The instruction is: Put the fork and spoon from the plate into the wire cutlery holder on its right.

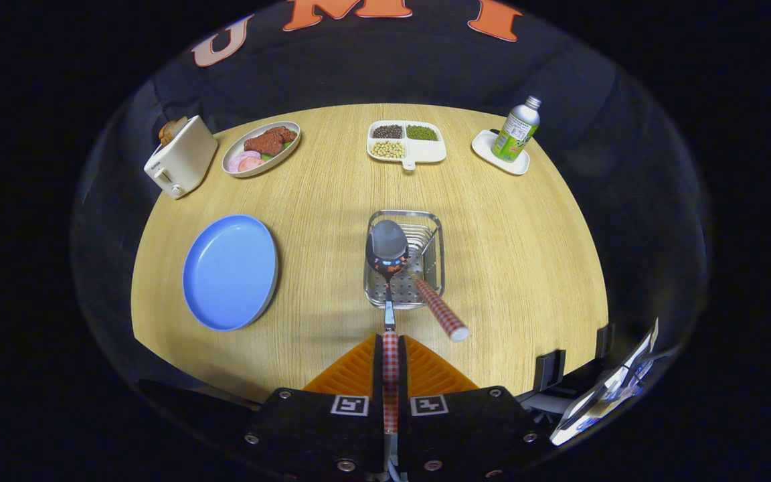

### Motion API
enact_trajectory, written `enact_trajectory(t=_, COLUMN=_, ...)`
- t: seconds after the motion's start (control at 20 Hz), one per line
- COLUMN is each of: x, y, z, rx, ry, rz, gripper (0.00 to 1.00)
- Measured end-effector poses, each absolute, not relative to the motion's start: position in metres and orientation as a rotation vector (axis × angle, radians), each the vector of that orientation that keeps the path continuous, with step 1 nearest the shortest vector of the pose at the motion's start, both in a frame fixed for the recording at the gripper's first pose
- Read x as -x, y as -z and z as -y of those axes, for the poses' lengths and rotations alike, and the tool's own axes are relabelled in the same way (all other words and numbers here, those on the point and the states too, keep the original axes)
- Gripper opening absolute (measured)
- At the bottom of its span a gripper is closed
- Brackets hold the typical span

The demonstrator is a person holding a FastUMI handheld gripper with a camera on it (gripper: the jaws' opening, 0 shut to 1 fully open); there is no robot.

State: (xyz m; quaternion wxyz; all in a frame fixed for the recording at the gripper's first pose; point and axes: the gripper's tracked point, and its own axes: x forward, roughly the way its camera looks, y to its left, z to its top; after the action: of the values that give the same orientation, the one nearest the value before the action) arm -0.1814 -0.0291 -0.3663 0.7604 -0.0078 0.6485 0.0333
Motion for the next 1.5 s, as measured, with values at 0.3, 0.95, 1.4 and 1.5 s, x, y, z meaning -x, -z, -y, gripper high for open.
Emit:
enact_trajectory(t=0.3, x=0.183, y=0.364, z=0.033, rx=0.059, ry=-0.188, rz=-1.554, gripper=0.08)
enact_trajectory(t=0.95, x=0.175, y=0.361, z=0.048, rx=0.214, ry=-0.312, rz=-1.718, gripper=0.08)
enact_trajectory(t=1.4, x=0.173, y=0.361, z=0.034, rx=0.001, ry=-0.255, rz=-1.964, gripper=0.09)
enact_trajectory(t=1.5, x=0.177, y=0.364, z=0.034, rx=-0.033, ry=-0.235, rz=-1.997, gripper=0.09)
